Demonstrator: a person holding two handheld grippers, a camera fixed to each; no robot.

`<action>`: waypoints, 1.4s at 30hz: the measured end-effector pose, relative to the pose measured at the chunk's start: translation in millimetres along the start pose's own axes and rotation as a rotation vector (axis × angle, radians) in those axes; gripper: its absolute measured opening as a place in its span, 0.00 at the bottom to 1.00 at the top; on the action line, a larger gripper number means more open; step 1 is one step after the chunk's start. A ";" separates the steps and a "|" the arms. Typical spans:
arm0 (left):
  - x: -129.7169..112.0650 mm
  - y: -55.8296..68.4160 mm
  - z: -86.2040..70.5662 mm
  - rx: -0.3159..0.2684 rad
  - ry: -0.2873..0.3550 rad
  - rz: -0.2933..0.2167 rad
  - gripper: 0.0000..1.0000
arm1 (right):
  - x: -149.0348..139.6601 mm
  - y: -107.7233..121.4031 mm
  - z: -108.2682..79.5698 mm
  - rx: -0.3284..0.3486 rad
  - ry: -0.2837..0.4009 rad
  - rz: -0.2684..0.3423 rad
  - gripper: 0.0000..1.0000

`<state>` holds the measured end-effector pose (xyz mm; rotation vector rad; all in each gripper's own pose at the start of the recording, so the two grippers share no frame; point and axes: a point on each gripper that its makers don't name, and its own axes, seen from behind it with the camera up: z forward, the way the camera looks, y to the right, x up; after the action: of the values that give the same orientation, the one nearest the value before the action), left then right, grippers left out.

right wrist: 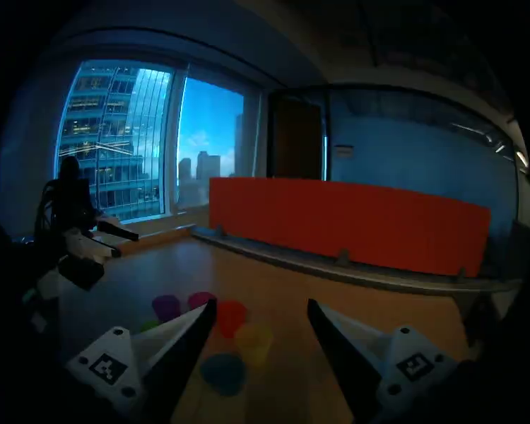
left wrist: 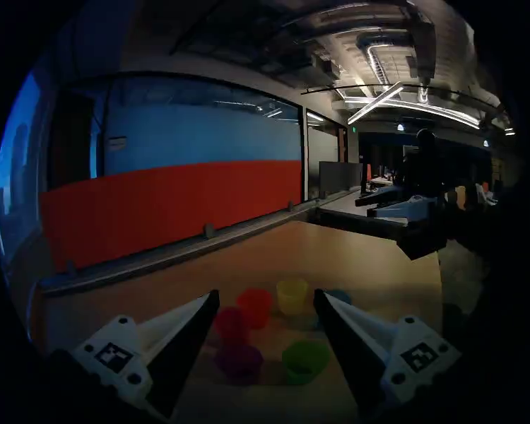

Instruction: Pour water

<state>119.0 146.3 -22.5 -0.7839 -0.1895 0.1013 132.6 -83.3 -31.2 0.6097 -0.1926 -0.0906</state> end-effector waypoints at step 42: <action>-122.9 55.9 32.4 -0.154 -0.239 0.019 1.00 | -94.8 -32.1 22.8 0.133 -0.238 -0.057 0.99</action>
<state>-9.0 188.3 -55.9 -0.9269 -0.4200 0.2003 34.2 -108.8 -45.9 0.7366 -0.4142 -0.2069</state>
